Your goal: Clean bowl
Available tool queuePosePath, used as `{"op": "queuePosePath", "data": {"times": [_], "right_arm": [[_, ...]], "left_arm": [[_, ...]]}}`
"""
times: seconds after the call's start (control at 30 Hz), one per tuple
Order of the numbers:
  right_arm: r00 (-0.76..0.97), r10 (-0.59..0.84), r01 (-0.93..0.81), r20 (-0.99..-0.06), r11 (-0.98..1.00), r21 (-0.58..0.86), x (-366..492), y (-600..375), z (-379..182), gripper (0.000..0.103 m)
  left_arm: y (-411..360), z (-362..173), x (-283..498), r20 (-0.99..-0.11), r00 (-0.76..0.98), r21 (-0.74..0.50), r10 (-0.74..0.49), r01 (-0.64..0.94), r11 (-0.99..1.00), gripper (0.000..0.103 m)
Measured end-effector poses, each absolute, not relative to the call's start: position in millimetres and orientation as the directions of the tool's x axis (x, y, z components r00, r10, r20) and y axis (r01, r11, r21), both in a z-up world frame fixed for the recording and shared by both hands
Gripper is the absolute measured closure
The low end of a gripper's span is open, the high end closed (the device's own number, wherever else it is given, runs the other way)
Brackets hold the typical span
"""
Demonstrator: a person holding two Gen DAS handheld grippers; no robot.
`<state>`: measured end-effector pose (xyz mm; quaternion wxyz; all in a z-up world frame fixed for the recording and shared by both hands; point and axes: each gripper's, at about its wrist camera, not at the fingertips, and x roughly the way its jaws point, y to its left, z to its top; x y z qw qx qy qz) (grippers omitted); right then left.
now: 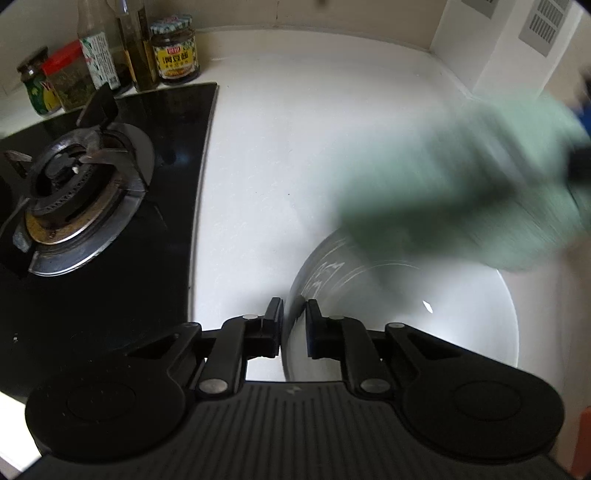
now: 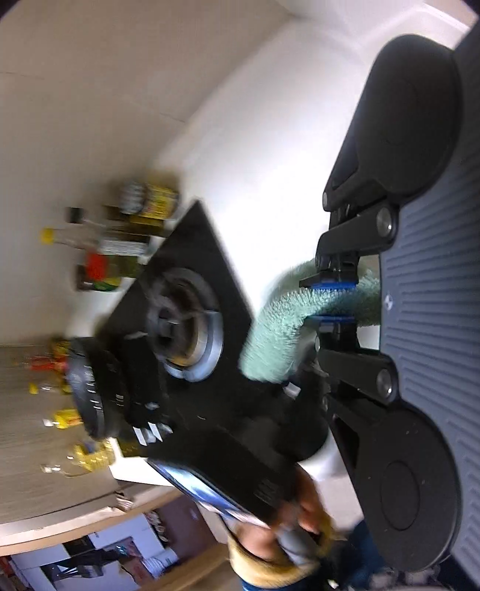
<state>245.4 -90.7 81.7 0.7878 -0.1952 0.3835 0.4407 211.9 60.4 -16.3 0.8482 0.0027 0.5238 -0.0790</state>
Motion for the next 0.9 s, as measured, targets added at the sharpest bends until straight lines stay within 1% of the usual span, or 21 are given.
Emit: {"op": "queuePosePath", "data": {"times": [0.1, 0.17, 0.2, 0.27, 0.33, 0.43, 0.53, 0.57, 0.6, 0.77, 0.83, 0.9], "right_arm": [[0.276, 0.523, -0.858, -0.807, 0.512, 0.038, 254, -82, 72, 0.092], [0.245, 0.472, -0.876, -0.847, 0.483, 0.016, 253, -69, 62, 0.092], [0.22, 0.47, -0.877, -0.855, 0.479, 0.038, 253, -65, 61, 0.092], [0.168, 0.533, -0.88, -0.829, 0.46, 0.117, 253, -62, 70, 0.092], [0.169, 0.559, -0.886, -0.812, 0.447, 0.123, 252, -66, 77, 0.092], [0.27, 0.439, -0.903, -0.857, 0.425, -0.067, 250, -51, 62, 0.091], [0.319, 0.31, -0.909, -0.896, 0.366, -0.197, 251, -38, 33, 0.089], [0.301, 0.291, -0.92, -0.908, 0.338, -0.197, 250, -39, 28, 0.086], [0.285, 0.275, -0.93, -0.918, 0.311, -0.195, 249, -39, 25, 0.078], [0.231, 0.26, -0.968, -0.938, 0.154, -0.196, 245, -35, 31, 0.076], [0.243, 0.222, -0.97, -0.944, 0.075, -0.232, 246, -26, 25, 0.076], [0.261, 0.204, -0.965, -0.943, 0.063, -0.254, 246, -25, 32, 0.076]], "left_arm": [[65, -13, 208, -0.885, 0.445, -0.09, -0.137, 0.127, 0.988, 0.092], [69, -12, 206, -0.883, 0.446, -0.103, -0.146, 0.12, 0.987, 0.091], [71, -13, 205, -0.882, 0.446, -0.109, -0.151, 0.118, 0.987, 0.091], [73, -13, 204, -0.88, 0.449, -0.115, -0.154, 0.113, 0.987, 0.091], [73, -13, 202, -0.879, 0.451, -0.114, -0.153, 0.111, 0.987, 0.092], [71, -14, 203, -0.883, 0.446, -0.106, -0.145, 0.109, 0.988, 0.092], [70, -15, 202, -0.884, 0.445, -0.103, -0.142, 0.11, 0.989, 0.092], [70, -15, 201, -0.884, 0.444, -0.105, -0.144, 0.11, 0.988, 0.092], [71, -15, 201, -0.885, 0.443, -0.109, -0.147, 0.11, 0.988, 0.092], [71, -16, 202, -0.886, 0.439, -0.111, -0.149, 0.112, 0.987, 0.092], [69, -16, 203, -0.887, 0.437, -0.104, -0.146, 0.117, 0.988, 0.092], [69, -16, 203, -0.888, 0.436, -0.1, -0.143, 0.12, 0.988, 0.092]]}}
